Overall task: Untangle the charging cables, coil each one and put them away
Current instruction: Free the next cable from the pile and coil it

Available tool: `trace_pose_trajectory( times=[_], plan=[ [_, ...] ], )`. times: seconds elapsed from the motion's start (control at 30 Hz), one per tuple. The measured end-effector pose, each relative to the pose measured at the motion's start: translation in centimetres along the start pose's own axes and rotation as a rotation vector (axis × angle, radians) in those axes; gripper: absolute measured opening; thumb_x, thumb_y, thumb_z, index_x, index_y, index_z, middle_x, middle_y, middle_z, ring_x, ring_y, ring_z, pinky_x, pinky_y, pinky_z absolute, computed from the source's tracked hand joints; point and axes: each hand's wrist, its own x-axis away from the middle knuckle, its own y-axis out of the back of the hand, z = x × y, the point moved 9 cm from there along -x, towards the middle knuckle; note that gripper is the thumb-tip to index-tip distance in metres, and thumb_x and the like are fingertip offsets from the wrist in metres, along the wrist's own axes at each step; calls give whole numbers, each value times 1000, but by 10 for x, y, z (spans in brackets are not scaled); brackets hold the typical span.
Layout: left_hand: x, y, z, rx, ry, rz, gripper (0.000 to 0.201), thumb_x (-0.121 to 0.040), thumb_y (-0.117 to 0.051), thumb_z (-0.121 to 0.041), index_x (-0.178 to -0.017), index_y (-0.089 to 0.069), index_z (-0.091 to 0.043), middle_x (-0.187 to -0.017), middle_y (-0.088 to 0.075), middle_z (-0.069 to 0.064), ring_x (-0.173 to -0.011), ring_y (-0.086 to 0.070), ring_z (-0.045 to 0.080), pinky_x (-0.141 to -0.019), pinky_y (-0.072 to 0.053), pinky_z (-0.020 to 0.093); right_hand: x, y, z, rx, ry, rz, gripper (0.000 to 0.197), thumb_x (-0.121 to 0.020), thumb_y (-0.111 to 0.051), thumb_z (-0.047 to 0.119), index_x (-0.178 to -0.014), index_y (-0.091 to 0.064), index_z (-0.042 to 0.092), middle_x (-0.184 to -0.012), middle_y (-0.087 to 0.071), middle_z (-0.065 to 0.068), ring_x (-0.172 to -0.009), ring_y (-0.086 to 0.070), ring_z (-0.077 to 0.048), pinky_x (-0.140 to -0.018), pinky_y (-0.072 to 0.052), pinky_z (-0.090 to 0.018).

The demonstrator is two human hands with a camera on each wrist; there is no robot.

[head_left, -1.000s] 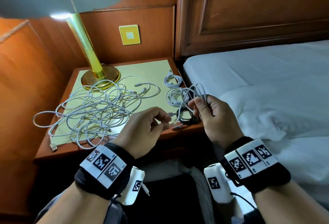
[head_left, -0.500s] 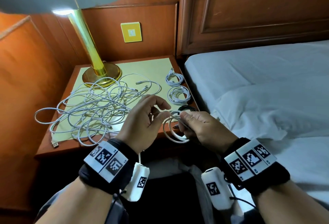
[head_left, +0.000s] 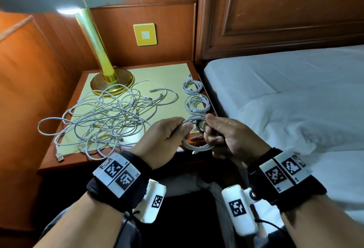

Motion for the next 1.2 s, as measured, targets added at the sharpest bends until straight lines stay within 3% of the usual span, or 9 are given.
trace_pose_trajectory(
  times=[0.1, 0.27, 0.4, 0.53, 0.63, 0.73, 0.8, 0.93, 1.2],
  plan=[
    [0, 2, -8, 18, -40, -28, 40, -99, -40, -44, -74, -53, -16, -57, -43, -11, -54, -39, 6, -53, -32, 17, 0, 0, 0, -1, 5, -12, 31, -105, -39, 33, -92, -53, 8, -52, -31, 3, -37, -23, -7, -43, -18, -23],
    [0, 3, -5, 198, -26, -64, 35, -98, -55, -46, -85, -58, -14, -63, -48, -14, -57, -41, 5, -55, -35, 21, 3, 0, 6, -89, 20, 5, 33, -105, -37, 35, -81, -46, 15, -52, -30, 7, -38, -21, -5, -45, -16, -25],
    [0, 17, 7, 540, -4, -149, 17, -93, -53, -16, -106, -64, -12, -84, -59, 3, -75, -51, 20, -65, -46, 33, 4, 4, 14, -206, 58, 12, 32, -100, -40, 40, -77, -46, 19, -52, -28, 8, -38, -17, -7, -42, -20, -21],
    [2, 31, 17, 231, -10, -318, 29, -95, -63, -4, -98, -68, -32, -95, -73, -11, -87, -65, 10, -82, -54, 27, 6, 4, 17, -233, 68, 29, 35, -101, -38, 42, -75, -45, 21, -53, -27, 8, -37, -18, -6, -41, -22, -21],
    [3, 41, 20, 57, 3, -442, 29, -93, -66, -6, -99, -72, -33, -103, -68, -2, -95, -65, 16, -80, -54, 21, 6, -2, 14, -228, 64, 51, 34, -102, -38, 42, -75, -46, 21, -55, -27, 6, -39, -17, -6, -42, -22, -21],
    [3, 36, 35, 472, 200, -499, 35, -95, -60, 0, -92, -75, -31, -87, -71, -5, -85, -71, 21, -78, -61, 35, 5, -10, 8, -218, 69, 49, 33, -103, -38, 38, -77, -46, 19, -55, -29, 6, -44, -13, -8, -42, -19, -20],
    [4, 32, 34, 651, 250, -507, 33, -97, -53, 6, -93, -74, -19, -81, -70, -1, -78, -72, 19, -75, -62, 34, 4, -13, 4, -199, 78, 29, 32, -105, -37, 35, -79, -46, 18, -53, -32, 7, -43, -14, -7, -44, -14, -23],
    [4, 30, 34, 788, 272, -505, 21, -101, -50, -1, -101, -70, -8, -88, -67, 9, -77, -70, 19, -68, -59, 31, 1, -11, 4, -126, 151, -18, 32, -106, -37, 29, -80, -48, 17, -53, -36, 6, -39, -22, -3, -41, -15, -21],
    [6, 29, 34, 953, 284, -521, 23, -105, -44, -6, -104, -67, -10, -79, -58, 6, -73, -59, 15, -66, -57, 33, -3, -10, 1, -23, 195, -40, 34, -106, -40, 31, -76, -51, 18, -56, -35, 5, -48, -22, -8, -47, -14, -26]
  ],
)
